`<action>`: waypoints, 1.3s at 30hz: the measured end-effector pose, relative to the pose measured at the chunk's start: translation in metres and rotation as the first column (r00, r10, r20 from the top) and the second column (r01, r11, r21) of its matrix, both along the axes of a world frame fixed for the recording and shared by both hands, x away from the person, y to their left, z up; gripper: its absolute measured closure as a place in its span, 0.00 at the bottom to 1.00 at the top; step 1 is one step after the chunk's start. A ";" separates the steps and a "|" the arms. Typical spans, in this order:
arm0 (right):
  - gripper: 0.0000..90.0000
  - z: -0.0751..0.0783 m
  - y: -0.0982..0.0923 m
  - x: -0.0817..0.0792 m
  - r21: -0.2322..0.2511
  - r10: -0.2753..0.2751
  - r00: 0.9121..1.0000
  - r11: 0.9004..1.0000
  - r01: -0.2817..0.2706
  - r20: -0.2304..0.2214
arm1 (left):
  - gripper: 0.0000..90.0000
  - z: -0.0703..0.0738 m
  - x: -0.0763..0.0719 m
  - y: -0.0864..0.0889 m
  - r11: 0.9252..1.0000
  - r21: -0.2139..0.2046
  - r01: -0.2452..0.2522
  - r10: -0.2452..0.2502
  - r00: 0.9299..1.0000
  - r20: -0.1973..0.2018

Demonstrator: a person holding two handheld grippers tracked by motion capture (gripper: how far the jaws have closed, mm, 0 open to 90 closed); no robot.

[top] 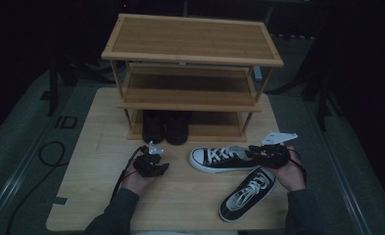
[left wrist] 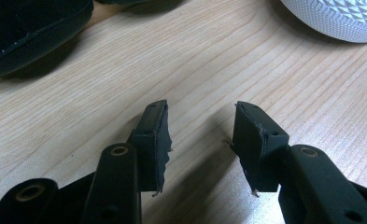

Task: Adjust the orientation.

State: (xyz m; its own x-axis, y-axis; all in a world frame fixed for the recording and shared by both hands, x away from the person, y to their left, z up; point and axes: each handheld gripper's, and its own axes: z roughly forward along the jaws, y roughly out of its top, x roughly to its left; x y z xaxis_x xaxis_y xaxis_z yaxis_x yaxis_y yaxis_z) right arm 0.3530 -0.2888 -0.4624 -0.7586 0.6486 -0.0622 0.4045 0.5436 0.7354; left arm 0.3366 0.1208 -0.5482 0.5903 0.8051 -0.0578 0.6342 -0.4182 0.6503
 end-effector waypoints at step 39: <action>0.78 -0.030 0.041 0.019 -0.071 0.108 0.983 0.990 -0.119 -0.146 | 0.62 0.000 0.000 -0.001 1.000 0.000 -0.001 0.001 1.000 0.004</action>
State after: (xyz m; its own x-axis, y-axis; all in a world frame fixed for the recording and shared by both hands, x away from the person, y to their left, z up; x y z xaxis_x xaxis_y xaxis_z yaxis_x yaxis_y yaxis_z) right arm 0.3724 -0.2474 -0.4923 -0.8318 0.5551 0.0034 0.4339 0.6464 0.6276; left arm 0.3361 0.1198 -0.5484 0.5898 0.8057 -0.0553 0.6318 -0.4177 0.6530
